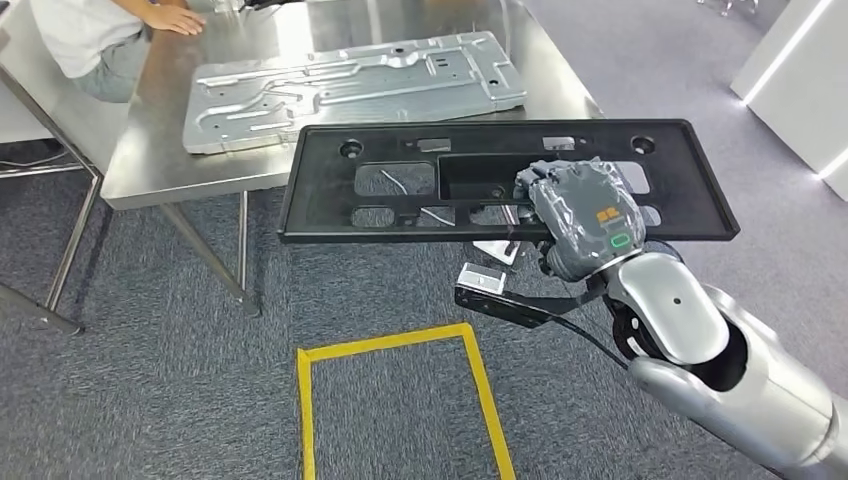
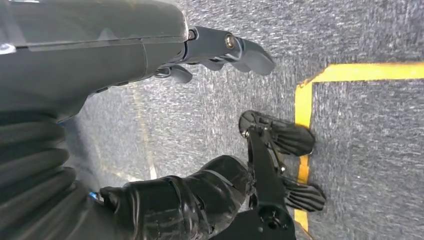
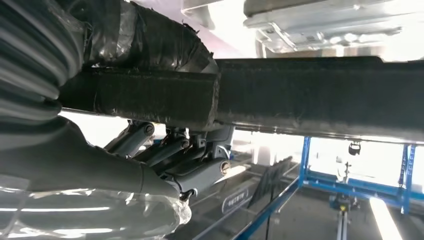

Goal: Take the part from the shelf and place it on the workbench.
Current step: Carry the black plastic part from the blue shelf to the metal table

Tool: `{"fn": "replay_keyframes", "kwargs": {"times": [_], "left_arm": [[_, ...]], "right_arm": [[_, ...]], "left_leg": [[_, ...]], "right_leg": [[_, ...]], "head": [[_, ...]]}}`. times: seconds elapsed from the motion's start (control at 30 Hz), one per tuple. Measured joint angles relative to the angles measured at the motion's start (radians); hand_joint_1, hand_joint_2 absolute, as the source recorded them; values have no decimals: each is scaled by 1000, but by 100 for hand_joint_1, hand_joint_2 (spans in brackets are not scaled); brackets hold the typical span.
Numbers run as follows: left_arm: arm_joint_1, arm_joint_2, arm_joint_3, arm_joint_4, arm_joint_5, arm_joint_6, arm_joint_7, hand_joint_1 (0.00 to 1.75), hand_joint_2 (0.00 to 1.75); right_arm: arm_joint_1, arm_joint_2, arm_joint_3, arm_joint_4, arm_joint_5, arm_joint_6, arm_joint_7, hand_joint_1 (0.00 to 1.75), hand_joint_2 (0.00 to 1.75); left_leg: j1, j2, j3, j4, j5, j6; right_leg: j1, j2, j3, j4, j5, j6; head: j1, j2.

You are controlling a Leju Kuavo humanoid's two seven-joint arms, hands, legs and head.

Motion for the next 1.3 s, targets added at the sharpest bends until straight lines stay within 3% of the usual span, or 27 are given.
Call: {"fn": "replay_keyframes", "kwargs": {"times": [0.1,0.13,0.23,0.27,0.3,0.33,0.43,0.47,0.53,0.57,0.63,0.67,0.73,0.77,0.8,0.83,0.9,0.97,1.03,1.07,1.13,1.2,1.27,1.3], "left_arm": [[-1,2,0,0,-1,-3,-2,0,175],[-2,3,0,0,-1,-4,-2,0,175],[-2,2,0,0,0,-4,-2,0,175],[1,2,0,0,0,-4,-1,0,175],[3,2,-1,0,-1,-4,0,0,175],[6,2,-1,0,-1,-4,0,0,175],[9,5,-1,1,-2,-4,1,0,175],[9,6,-1,1,-1,-4,0,0,175],[8,7,-2,1,0,-5,-3,0,175],[7,8,-2,1,1,-5,-4,0,175],[2,8,-2,1,2,-6,-5,0,175],[-1,8,-1,1,2,-6,-5,0,175],[-3,8,-2,1,3,-6,-5,0,175],[-2,8,-2,1,3,-6,-5,0,175],[-1,7,-2,1,3,-7,-5,0,175],[0,7,-2,1,4,-7,-5,0,175],[0,6,-2,1,6,-7,-5,0,175],[-2,6,-2,2,9,-7,-4,0,175],[0,8,-2,2,11,-7,-3,0,175],[3,9,-2,2,12,-7,-1,0,175],[3,11,-2,3,12,-6,0,0,175],[-2,9,-2,3,13,-6,1,0,175],[-4,7,-2,3,13,-6,1,0,175],[-3,7,-2,3,13,-6,1,0,175]], "right_arm": [[-18,1,2,23,-8,-4,-8,175,175],[-26,1,4,28,-9,-5,-9,175,175],[-39,3,14,47,-18,-5,-13,175,175],[-40,4,19,52,-23,-4,-15,175,175],[-40,6,22,56,-30,-3,-17,175,175],[-40,8,24,60,-34,-2,-19,175,175],[-46,12,29,74,-40,-1,-19,175,175],[-48,13,31,80,-41,0,-19,175,175],[-57,15,35,88,-43,-1,-21,175,175],[-62,17,37,91,-44,-1,-22,175,175],[-72,19,39,96,-45,-2,-27,175,175],[-73,19,41,100,-46,-3,-28,175,175],[-73,19,46,108,-46,-3,-29,175,175],[-73,19,47,112,-46,-3,-29,175,175],[-73,20,48,115,-46,-3,-29,175,175],[-73,20,49,119,-46,-3,-29,175,175],[-74,20,52,127,-47,-4,-31,175,175],[-75,22,59,137,-49,-6,-34,175,175],[-77,25,64,144,-53,-8,-37,175,175],[-80,29,64,145,-54,-8,-37,175,175],[-87,35,64,149,-57,-9,-37,175,175],[-92,37,66,154,-58,-9,-37,175,175],[-91,37,70,160,-58,-9,-36,175,175],[-90,39,72,163,-58,-9,-37,175,175]], "left_leg": [[2,5,-9,37,-14,-15],[3,8,-36,83,-23,-19],[4,12,-161,249,-80,-25],[4,13,-188,265,-92,-24],[4,15,-200,248,-86,-21],[2,21,-198,201,-54,-15],[-13,70,-169,43,97,11],[-17,77,-163,22,121,17],[-16,57,-147,15,119,22],[-13,45,-136,9,117,26],[-7,23,-112,0,111,34],[-5,12,-104,-2,107,37],[-2,-13,-90,-2,95,39],[-1,-27,-81,-2,87,38],[1,-41,-70,-1,78,36],[3,-56,-58,1,68,32],[7,-84,-38,7,47,23],[8,-106,-30,7,29,9],[9,-114,-26,10,26,-4],[9,-102,-24,16,25,-9],[8,-45,-43,65,6,-16],[9,3,-109,174,-36,-24],[11,12,-177,259,-66,-28],[11,13,-191,259,-56,-29]], "right_leg": [[-4,-9,28,-10,1,-21],[-4,-13,37,-12,-3,-25],[1,-29,63,-13,-28,-33],[2,-35,76,-13,-38,-33],[4,-40,90,-13,-50,-33],[6,-48,106,-13,-62,-32],[14,-70,144,-12,-101,-24],[16,-76,155,-9,-110,-18],[16,-84,171,3,-117,-6],[14,-75,166,27,-113,-1],[7,-38,114,118,-116,6],[3,-18,73,176,-130,10],[-3,-2,-3,262,-188,19],[-5,0,-28,272,-212,23],[-8,1,-41,255,-217,28],[-12,4,-42,212,-195,32],[-21,36,-27,86,-76,41],[-23,62,-15,10,10,34],[-19,54,-3,-2,14,11],[-19,48,9,-7,14,0],[-18,34,33,-12,5,-18],[-14,22,51,-13,-7,-27],[-12,13,66,-13,-21,-28],[-12,10,74,-13,-28,-28]], "head": [[-3,0],[-4,0],[-6,0],[-6,0],[-6,0],[-6,0],[-6,0],[-6,0],[-5,0],[-6,0],[-5,0],[-4,0],[-4,0],[-4,0],[-4,0],[-4,0],[-2,0],[2,0],[4,0],[4,0],[0,0],[-4,0],[-4,0],[-4,0]]}}
